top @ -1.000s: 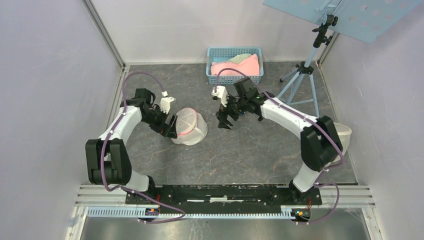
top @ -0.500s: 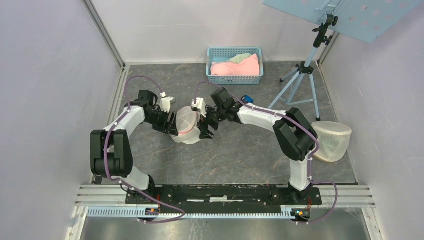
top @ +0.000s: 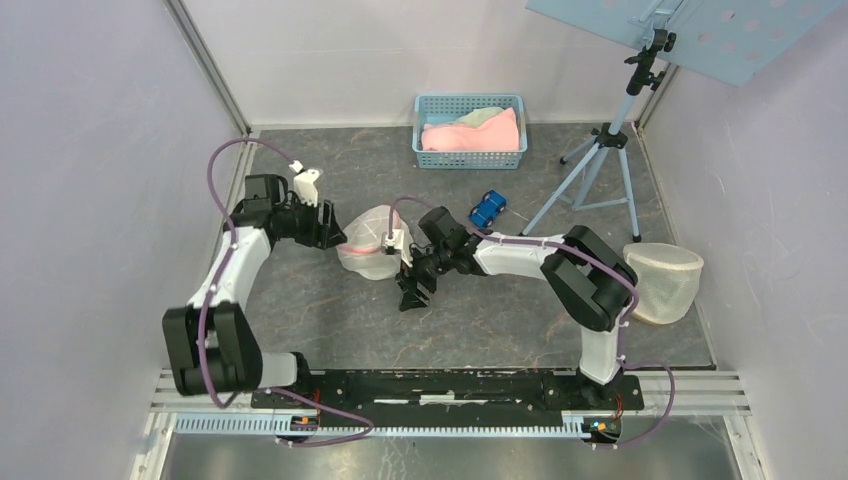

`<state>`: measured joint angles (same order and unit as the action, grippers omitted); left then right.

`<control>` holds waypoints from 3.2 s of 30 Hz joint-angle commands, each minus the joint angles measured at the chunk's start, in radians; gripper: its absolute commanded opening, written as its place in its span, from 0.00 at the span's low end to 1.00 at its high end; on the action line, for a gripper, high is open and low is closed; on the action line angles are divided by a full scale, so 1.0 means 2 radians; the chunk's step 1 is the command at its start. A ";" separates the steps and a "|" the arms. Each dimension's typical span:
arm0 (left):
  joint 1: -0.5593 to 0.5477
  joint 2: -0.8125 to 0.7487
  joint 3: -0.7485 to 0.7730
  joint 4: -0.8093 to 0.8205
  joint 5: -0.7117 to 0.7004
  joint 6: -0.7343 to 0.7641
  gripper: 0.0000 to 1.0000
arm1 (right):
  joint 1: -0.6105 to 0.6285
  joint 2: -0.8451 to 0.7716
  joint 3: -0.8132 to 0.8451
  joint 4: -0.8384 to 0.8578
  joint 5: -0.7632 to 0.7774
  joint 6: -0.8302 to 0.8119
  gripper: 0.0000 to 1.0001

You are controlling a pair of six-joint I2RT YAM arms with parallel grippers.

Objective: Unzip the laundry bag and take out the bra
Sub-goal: Move the laundry bag to the center of the board, then adjust the laundry bag at the center of the board.

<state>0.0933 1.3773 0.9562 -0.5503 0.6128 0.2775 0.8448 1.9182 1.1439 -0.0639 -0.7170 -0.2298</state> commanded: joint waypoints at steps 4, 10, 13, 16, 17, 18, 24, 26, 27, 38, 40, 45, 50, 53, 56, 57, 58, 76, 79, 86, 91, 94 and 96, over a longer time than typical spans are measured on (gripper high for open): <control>-0.040 -0.076 -0.046 0.085 -0.006 0.056 0.78 | -0.017 -0.100 -0.046 0.064 -0.041 0.046 0.70; -0.154 -0.077 -0.063 0.141 -0.117 0.096 0.79 | -0.065 -0.160 -0.079 0.073 -0.024 0.067 0.70; -0.183 -0.055 -0.057 0.154 -0.156 0.110 0.77 | -0.092 -0.182 -0.089 0.075 -0.020 0.076 0.70; -0.204 -0.035 -0.055 0.165 -0.171 0.118 0.76 | -0.117 -0.194 -0.092 0.073 -0.016 0.080 0.70; -0.206 -0.027 -0.054 0.168 -0.171 0.115 0.76 | -0.123 -0.197 -0.091 0.071 -0.015 0.079 0.70; -0.208 -0.019 -0.052 0.170 -0.171 0.113 0.76 | -0.129 -0.199 -0.089 0.069 -0.013 0.078 0.70; -0.227 0.014 -0.051 0.185 -0.200 0.124 0.75 | -0.149 -0.193 -0.061 0.048 -0.012 0.068 0.71; -0.235 0.023 -0.054 0.194 -0.222 0.131 0.75 | -0.152 -0.191 -0.056 0.044 -0.013 0.067 0.72; -0.236 0.027 -0.056 0.197 -0.231 0.134 0.75 | -0.153 -0.190 -0.054 0.043 -0.013 0.066 0.72; -0.236 -0.020 -0.068 0.217 -0.226 0.109 0.72 | -0.154 -0.188 -0.047 0.009 -0.023 0.048 0.76; -0.236 -0.027 -0.066 0.216 -0.219 0.102 0.73 | -0.153 -0.188 -0.048 0.008 -0.023 0.046 0.76; -0.235 -0.017 -0.062 0.231 -0.240 0.101 0.71 | -0.153 -0.186 -0.048 0.008 -0.023 0.045 0.77; -0.241 -0.013 -0.072 0.235 -0.228 0.132 0.71 | -0.153 -0.184 -0.048 0.007 -0.019 0.043 0.78; -0.241 -0.010 -0.074 0.235 -0.233 0.141 0.70 | -0.153 -0.180 -0.047 0.006 -0.019 0.042 0.78; -0.244 -0.003 -0.078 0.230 -0.235 0.153 0.71 | -0.154 -0.176 -0.046 0.007 -0.019 0.043 0.79; -0.245 0.002 -0.077 0.228 -0.241 0.154 0.72 | -0.154 -0.174 -0.045 0.007 -0.019 0.044 0.79; -0.246 0.007 -0.076 0.227 -0.247 0.156 0.72 | -0.153 -0.171 -0.043 0.007 -0.019 0.044 0.79; -0.249 0.025 -0.076 0.266 -0.319 0.150 0.66 | -0.154 -0.150 -0.009 -0.020 -0.014 0.034 0.80; -0.249 0.001 -0.072 0.258 -0.309 0.134 0.54 | -0.154 -0.149 -0.002 -0.035 -0.008 0.020 0.80; -0.243 -0.022 -0.055 0.213 -0.256 0.112 0.29 | -0.154 -0.153 0.019 -0.092 0.009 -0.036 0.80; -0.228 -0.018 -0.040 0.187 -0.214 0.101 0.02 | -0.154 -0.166 0.021 -0.113 0.024 -0.079 0.81; -0.219 -0.029 -0.038 0.171 -0.167 0.110 0.02 | -0.154 -0.187 0.008 -0.117 0.034 -0.124 0.84; -0.216 -0.034 -0.031 0.148 -0.140 0.119 0.03 | -0.154 -0.207 -0.010 -0.115 0.035 -0.163 0.84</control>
<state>-0.3534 1.3521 0.8471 -0.1680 0.1684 0.5293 0.5404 1.6062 1.1458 -0.2935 -0.6689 -0.3935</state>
